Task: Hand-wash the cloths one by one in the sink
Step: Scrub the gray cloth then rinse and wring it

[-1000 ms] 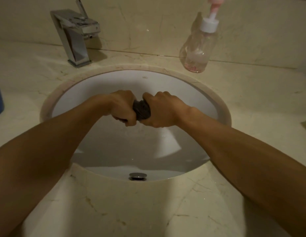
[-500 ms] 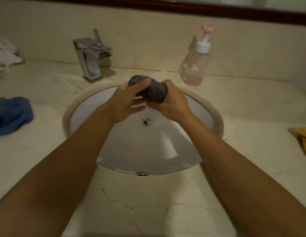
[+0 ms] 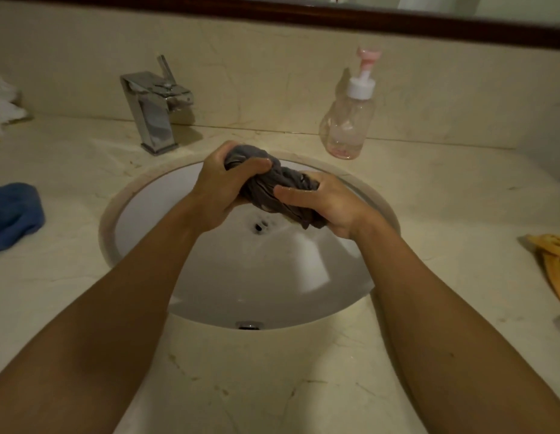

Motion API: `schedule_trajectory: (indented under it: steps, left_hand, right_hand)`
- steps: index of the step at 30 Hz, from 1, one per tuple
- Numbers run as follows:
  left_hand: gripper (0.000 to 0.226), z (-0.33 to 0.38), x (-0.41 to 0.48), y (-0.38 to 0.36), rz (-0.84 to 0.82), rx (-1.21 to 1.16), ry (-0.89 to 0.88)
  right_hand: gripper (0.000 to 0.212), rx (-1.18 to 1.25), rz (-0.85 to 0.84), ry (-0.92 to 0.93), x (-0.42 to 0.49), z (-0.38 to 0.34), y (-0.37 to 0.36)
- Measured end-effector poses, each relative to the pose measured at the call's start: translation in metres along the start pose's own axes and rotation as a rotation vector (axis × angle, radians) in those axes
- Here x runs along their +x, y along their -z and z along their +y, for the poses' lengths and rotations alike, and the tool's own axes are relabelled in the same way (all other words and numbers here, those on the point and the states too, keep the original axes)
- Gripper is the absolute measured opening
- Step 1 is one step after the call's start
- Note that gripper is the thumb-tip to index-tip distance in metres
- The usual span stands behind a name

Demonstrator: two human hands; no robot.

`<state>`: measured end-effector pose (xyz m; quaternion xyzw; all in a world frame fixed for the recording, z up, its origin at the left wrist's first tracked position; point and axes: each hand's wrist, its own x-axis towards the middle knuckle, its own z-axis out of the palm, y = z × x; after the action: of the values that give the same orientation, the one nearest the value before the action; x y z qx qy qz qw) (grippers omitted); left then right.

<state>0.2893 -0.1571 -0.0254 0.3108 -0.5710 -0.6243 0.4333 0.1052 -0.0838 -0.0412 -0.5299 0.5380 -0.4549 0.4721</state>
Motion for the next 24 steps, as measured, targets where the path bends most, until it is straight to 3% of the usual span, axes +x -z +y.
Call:
schedule_trajectory:
  steps: [7,11,13,16,19,22,24]
  left_hand:
    - [0.030,-0.008,-0.001,0.007,0.082,0.412,-0.148]
    - [0.055,0.006,-0.001,0.004,-0.089,0.152,0.010]
    - [0.046,0.010,-0.002,-0.001,-0.176,0.085,0.039]
    - [0.039,0.008,-0.005,-0.010,-0.173,0.041,0.044]
    - [0.044,0.009,-0.004,-0.006,-0.061,-0.058,0.014]
    - [0.056,0.010,-0.002,-0.001,0.021,-0.160,-0.038]
    - [0.052,0.008,-0.003,-0.002,0.081,-0.151,-0.048]
  right_hand:
    - [0.036,0.140,0.174,0.160,-0.002,-0.007,-0.007]
    - [0.028,0.505,0.136,0.151,0.002,-0.010,-0.005]
    - [0.022,0.572,0.250,0.168,0.004,-0.015,-0.004]
    - [0.017,0.511,0.453,0.154,0.006,-0.016,-0.003]
    - [0.031,0.292,0.471,0.147,0.010,-0.014,-0.011]
    - [0.082,0.165,0.374,-0.003,0.010,-0.017,-0.027]
    - [0.092,0.041,0.405,0.034,0.006,-0.019,-0.030]
